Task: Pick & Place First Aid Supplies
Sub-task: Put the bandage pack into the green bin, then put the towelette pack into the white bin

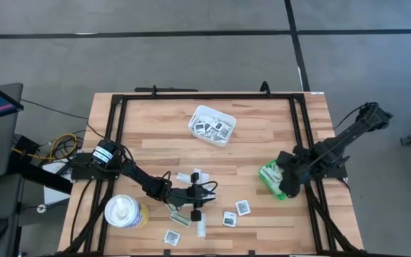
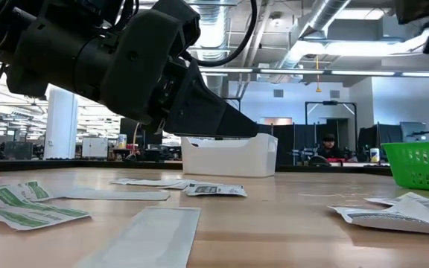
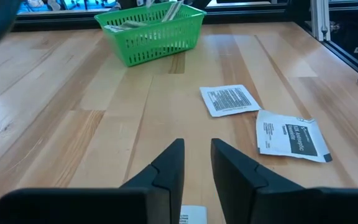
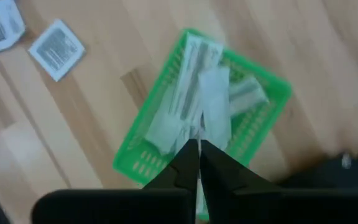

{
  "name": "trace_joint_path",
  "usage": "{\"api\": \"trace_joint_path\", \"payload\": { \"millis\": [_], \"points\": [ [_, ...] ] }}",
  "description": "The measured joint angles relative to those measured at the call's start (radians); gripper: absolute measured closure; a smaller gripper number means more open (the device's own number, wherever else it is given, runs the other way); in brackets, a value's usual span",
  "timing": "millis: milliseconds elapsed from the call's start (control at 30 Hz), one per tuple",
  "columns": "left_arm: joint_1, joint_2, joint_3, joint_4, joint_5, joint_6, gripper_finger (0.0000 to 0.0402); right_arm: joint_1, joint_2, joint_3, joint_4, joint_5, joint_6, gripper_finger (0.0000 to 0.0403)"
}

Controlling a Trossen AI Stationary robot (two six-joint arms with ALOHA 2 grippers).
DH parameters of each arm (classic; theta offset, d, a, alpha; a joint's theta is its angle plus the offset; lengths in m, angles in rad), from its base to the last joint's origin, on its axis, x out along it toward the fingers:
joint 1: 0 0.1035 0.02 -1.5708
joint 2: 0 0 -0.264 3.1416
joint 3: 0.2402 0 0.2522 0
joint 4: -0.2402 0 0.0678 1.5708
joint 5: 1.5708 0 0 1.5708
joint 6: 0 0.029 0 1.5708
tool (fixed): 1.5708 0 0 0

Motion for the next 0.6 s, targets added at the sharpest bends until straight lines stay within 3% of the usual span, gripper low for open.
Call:
{"api": "trace_joint_path", "payload": {
  "millis": [367,467,600],
  "points": [
    [0.0,0.0,0.0,0.0,0.0,0.0,0.0321,0.012,0.145,0.0,0.077,-0.022,0.002,0.0319],
    [0.003,0.0,0.0,0.0,0.001,0.0,0.0321,0.023,0.184,0.0,0.23,0.037,-0.091,0.0315],
    [0.008,0.0,0.0,0.0,0.001,0.0,0.0321,0.039,0.245,0.0,0.562,0.074,-0.329,0.0315]
  ]
}}
